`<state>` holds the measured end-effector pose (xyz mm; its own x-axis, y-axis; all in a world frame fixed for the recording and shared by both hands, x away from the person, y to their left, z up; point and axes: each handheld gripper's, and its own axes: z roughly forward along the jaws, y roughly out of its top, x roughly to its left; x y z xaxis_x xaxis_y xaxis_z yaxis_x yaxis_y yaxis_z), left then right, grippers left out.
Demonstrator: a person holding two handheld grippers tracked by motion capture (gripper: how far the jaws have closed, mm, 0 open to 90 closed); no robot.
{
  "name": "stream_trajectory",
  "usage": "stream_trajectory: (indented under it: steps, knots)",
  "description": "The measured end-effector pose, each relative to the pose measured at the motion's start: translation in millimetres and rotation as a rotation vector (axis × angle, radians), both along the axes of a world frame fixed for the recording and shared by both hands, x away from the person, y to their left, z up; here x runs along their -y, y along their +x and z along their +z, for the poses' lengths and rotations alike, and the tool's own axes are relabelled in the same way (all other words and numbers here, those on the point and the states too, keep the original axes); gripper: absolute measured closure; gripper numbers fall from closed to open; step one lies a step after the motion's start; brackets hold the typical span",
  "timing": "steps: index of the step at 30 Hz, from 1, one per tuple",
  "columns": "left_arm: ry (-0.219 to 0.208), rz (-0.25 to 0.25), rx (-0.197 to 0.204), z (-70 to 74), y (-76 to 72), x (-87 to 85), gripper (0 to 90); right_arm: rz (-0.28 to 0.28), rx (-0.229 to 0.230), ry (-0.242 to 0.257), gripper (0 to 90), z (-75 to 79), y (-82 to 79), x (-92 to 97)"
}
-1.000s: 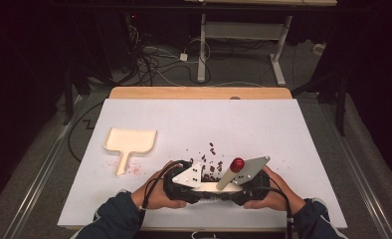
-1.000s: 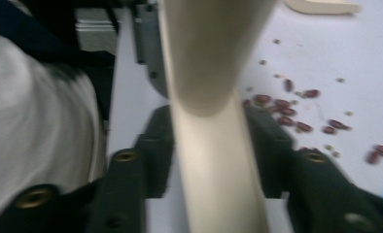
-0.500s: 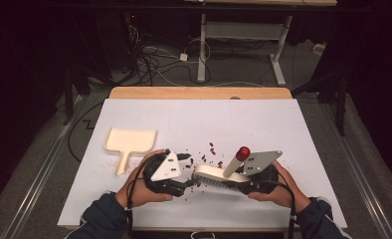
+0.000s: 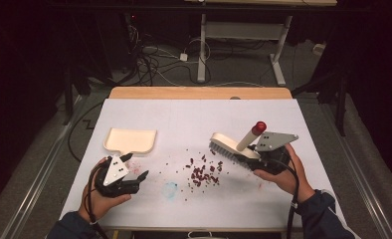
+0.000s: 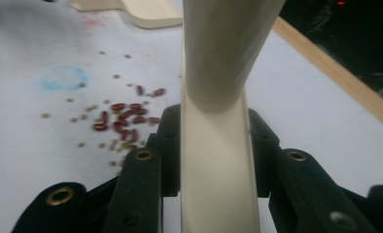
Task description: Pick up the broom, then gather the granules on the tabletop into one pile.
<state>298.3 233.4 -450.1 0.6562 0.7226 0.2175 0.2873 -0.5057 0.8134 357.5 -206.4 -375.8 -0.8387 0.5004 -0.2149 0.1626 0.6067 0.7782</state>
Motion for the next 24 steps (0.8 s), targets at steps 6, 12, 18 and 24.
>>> stream_trajectory:
  steps: [6, 12, 18, 24]
  knots:
    - [0.018, -0.017, -0.012, -3.2, -1.4, 3.3, 22.8, -0.072, 0.043, -0.055, 67.4, -4.3, 18.8, -5.8]
    - [0.055, -0.036, -0.047, -8.2, -0.1, 6.1, 26.2, -0.152, 0.077, -0.116, 67.4, -22.6, 46.8, -27.2]
    - [0.033, -0.019, -0.044, -8.1, 4.9, 1.2, 24.9, -0.191, 0.132, -0.242, 67.5, -45.5, 74.4, -62.4]
    - [0.037, -0.022, -0.047, -8.5, 2.8, 0.0, 24.6, -0.115, 0.149, -0.331, 67.4, -62.5, 75.6, -94.3]
